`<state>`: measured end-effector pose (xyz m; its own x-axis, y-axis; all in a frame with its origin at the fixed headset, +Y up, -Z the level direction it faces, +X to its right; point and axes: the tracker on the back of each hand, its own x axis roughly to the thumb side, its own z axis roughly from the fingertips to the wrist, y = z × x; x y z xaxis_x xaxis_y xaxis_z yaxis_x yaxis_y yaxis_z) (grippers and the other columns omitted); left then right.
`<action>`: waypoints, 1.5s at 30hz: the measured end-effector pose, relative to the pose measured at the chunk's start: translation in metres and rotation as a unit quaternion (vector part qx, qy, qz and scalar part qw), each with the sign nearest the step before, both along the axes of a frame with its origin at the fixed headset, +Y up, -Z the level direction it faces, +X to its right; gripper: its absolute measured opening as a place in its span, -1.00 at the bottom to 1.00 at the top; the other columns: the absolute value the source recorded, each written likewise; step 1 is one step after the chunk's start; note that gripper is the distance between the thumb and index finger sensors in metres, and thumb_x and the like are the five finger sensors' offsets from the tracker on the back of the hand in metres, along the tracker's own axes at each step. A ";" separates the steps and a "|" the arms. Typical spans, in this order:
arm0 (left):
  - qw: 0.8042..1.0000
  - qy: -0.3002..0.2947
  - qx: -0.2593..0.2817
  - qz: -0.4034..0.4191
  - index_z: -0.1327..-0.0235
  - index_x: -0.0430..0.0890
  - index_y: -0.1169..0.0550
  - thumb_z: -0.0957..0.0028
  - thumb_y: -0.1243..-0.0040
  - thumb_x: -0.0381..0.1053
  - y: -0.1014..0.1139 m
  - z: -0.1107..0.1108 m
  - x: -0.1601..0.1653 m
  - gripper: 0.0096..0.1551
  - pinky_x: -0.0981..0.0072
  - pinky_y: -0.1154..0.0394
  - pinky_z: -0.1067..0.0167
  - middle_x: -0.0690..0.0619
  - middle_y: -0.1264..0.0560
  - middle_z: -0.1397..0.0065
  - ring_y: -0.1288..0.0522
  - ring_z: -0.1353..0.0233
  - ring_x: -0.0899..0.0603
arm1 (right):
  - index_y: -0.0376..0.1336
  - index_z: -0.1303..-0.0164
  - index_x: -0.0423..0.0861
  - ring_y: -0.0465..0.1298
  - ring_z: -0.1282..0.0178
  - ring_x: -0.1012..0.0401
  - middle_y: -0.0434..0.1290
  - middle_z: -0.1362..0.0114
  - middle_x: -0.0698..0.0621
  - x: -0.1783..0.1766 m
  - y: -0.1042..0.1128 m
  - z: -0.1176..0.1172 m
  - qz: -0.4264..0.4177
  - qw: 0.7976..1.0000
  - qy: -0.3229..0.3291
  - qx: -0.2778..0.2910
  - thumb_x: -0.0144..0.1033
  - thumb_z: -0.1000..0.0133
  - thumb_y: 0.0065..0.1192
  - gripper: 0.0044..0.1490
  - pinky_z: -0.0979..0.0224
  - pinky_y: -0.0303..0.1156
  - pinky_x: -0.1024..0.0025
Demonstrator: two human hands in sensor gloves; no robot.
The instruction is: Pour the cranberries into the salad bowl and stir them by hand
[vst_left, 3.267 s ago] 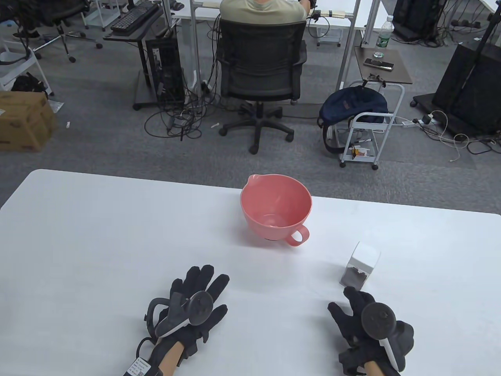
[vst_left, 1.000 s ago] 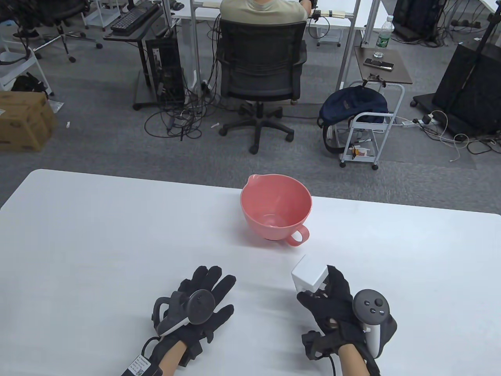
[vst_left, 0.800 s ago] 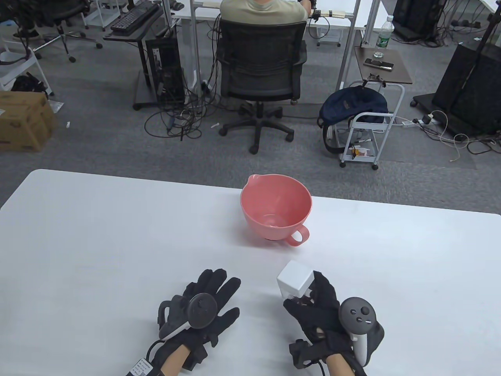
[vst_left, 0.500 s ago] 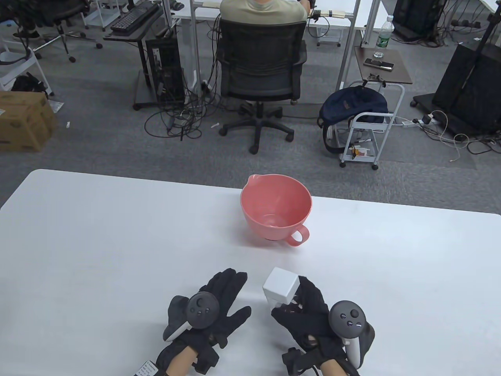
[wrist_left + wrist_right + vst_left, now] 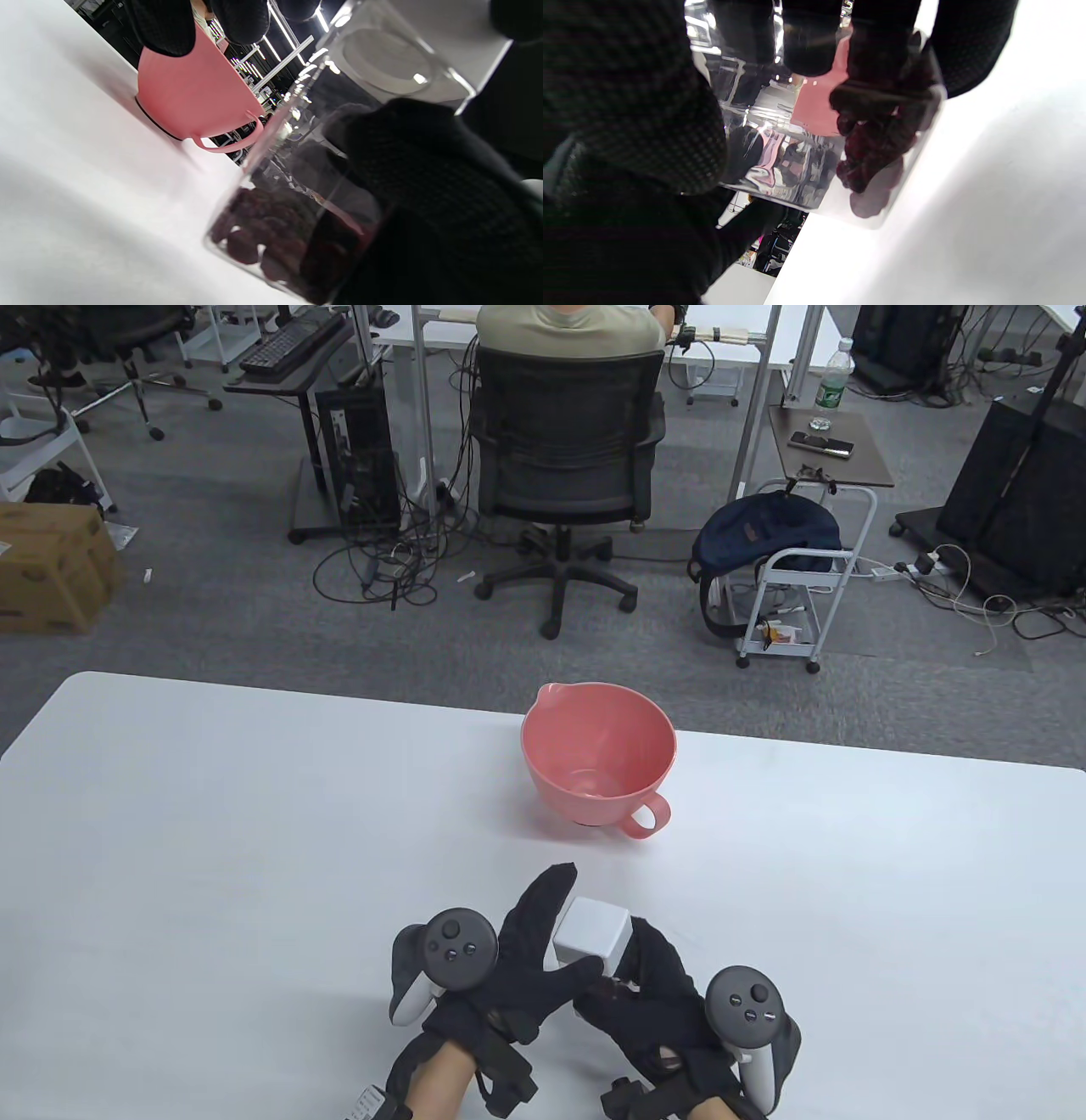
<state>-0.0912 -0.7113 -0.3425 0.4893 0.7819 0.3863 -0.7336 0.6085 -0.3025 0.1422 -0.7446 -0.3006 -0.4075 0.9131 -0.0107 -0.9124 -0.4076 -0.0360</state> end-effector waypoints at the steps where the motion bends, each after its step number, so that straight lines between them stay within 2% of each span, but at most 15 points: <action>1: 1.000 -0.007 0.002 0.003 -0.63 0.45 0.21 0.08 -0.04 0.81 0.000 0.001 0.001 0.19 -0.26 -0.28 -0.59 0.22 0.08 -0.88 -0.10 -0.82 -0.19 | 0.08 -0.48 0.28 0.39 -0.47 -0.08 0.30 -0.57 0.05 0.000 0.000 0.000 0.003 1.000 0.004 0.002 0.20 0.27 0.81 0.21 -0.28 0.57 -0.16; 4: 1.000 -0.007 0.029 0.009 -0.65 0.42 0.11 0.08 -0.08 0.79 -0.004 0.004 -0.001 0.16 -0.20 -0.31 -0.59 0.26 -0.01 -0.86 -0.17 -0.81 -0.15 | 0.08 -0.48 0.29 0.39 -0.47 -0.07 0.30 -0.58 0.05 -0.003 -0.001 0.001 0.011 1.000 0.018 0.005 0.21 0.27 0.81 0.21 -0.28 0.56 -0.15; 7: 0.999 0.013 0.036 0.032 -0.65 0.38 -0.07 0.11 -0.09 0.77 -0.013 0.008 -0.004 0.10 -0.11 -0.39 -0.54 0.20 -0.12 -0.81 -0.32 -0.72 -0.11 | 0.08 -0.48 0.28 0.39 -0.47 -0.06 0.30 -0.58 0.05 -0.007 -0.007 0.001 0.027 0.999 0.027 0.002 0.21 0.28 0.81 0.21 -0.28 0.57 -0.15; 12: 0.997 0.022 0.058 0.043 -0.62 0.35 -0.14 0.11 -0.04 0.75 -0.015 0.011 -0.009 0.03 -0.02 -0.45 -0.50 0.18 -0.18 -0.76 -0.43 -0.63 -0.07 | 0.10 -0.45 0.28 0.40 -0.44 -0.05 0.32 -0.55 0.06 -0.015 -0.011 0.001 0.015 0.999 0.033 -0.001 0.14 0.33 0.87 0.23 -0.25 0.59 -0.18; 16: 0.997 0.015 0.072 0.026 -0.61 0.30 -0.11 0.14 -0.08 0.74 -0.010 0.012 -0.008 0.09 0.01 -0.45 -0.50 0.17 -0.17 -0.76 -0.43 -0.62 -0.06 | 0.11 -0.44 0.29 0.42 -0.43 -0.04 0.34 -0.53 0.07 -0.017 -0.011 0.001 0.011 1.000 0.026 0.007 0.11 0.37 0.90 0.25 -0.22 0.61 -0.18; 23: 0.998 -0.008 0.042 0.046 -0.61 0.25 -0.09 0.11 -0.13 0.69 -0.012 0.010 -0.006 0.10 -0.07 -0.39 -0.53 0.08 -0.12 -0.75 -0.34 -0.66 -0.09 | 0.13 -0.42 0.30 0.43 -0.40 -0.03 0.35 -0.50 0.08 -0.020 -0.011 0.001 0.032 0.999 0.018 0.011 0.06 0.41 0.94 0.27 -0.19 0.62 -0.17; 37: 0.998 -0.001 0.049 0.030 -0.60 0.17 -0.08 0.09 -0.10 0.67 -0.009 0.010 -0.006 0.10 -0.13 -0.31 -0.60 -0.03 -0.14 -0.69 -0.34 -0.59 -0.13 | 0.16 -0.41 0.27 0.45 -0.33 0.01 0.36 -0.40 0.06 -0.024 -0.012 0.004 0.035 0.999 0.003 0.008 0.07 0.49 0.97 0.31 -0.11 0.67 -0.13; 38: 0.998 0.013 0.050 0.022 -0.61 0.13 -0.06 0.06 -0.12 0.64 -0.009 0.011 -0.003 0.11 -0.12 -0.28 -0.61 -0.02 -0.11 -0.65 -0.29 -0.61 -0.14 | 0.15 -0.40 0.28 0.42 -0.33 0.01 0.34 -0.39 0.05 -0.027 -0.010 0.008 0.056 0.998 -0.009 0.023 0.04 0.47 0.99 0.31 -0.11 0.65 -0.14; 39: 0.997 0.041 0.071 0.004 -0.60 0.13 -0.06 0.07 -0.11 0.66 -0.009 0.013 -0.002 0.11 -0.09 -0.30 -0.61 0.00 -0.12 -0.63 -0.29 -0.59 -0.14 | 0.13 -0.40 0.28 0.42 -0.32 0.03 0.33 -0.38 0.06 -0.027 -0.010 0.006 0.109 0.993 -0.025 0.040 0.09 0.46 0.97 0.30 -0.10 0.67 -0.10; 40: 0.996 0.045 0.078 -0.006 -0.60 0.13 -0.07 0.05 -0.07 0.67 -0.009 0.013 -0.001 0.09 -0.04 -0.32 -0.61 0.00 -0.11 -0.63 -0.29 -0.59 -0.13 | 0.11 -0.42 0.30 0.42 -0.33 0.05 0.32 -0.40 0.08 -0.026 -0.012 0.005 0.103 0.994 -0.021 0.030 0.13 0.44 0.94 0.31 -0.11 0.69 -0.07; 41: 0.996 0.050 0.071 -0.006 -0.60 0.12 -0.07 0.03 -0.06 0.66 -0.010 0.015 0.001 0.08 -0.04 -0.31 -0.61 -0.01 -0.09 -0.63 -0.28 -0.60 -0.14 | 0.13 -0.40 0.29 0.42 -0.34 0.02 0.32 -0.40 0.06 -0.027 -0.015 0.005 0.066 0.997 -0.025 0.019 0.07 0.45 0.97 0.30 -0.13 0.66 -0.12; 45: 0.996 0.073 0.056 -0.020 -0.60 0.11 -0.07 0.03 -0.06 0.66 -0.018 0.015 0.003 0.08 -0.03 -0.33 -0.58 -0.03 -0.11 -0.62 -0.30 -0.56 -0.16 | 0.11 -0.43 0.25 0.41 -0.35 0.01 0.31 -0.42 0.04 -0.027 -0.018 0.005 0.114 0.993 -0.032 0.026 0.11 0.43 0.95 0.31 -0.14 0.66 -0.11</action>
<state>-0.0879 -0.7289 -0.3280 0.5768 0.7165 0.3924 -0.7386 0.6626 -0.1242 0.1153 -0.7627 -0.2954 -0.6041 0.7969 0.0014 -0.7915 -0.5997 -0.1181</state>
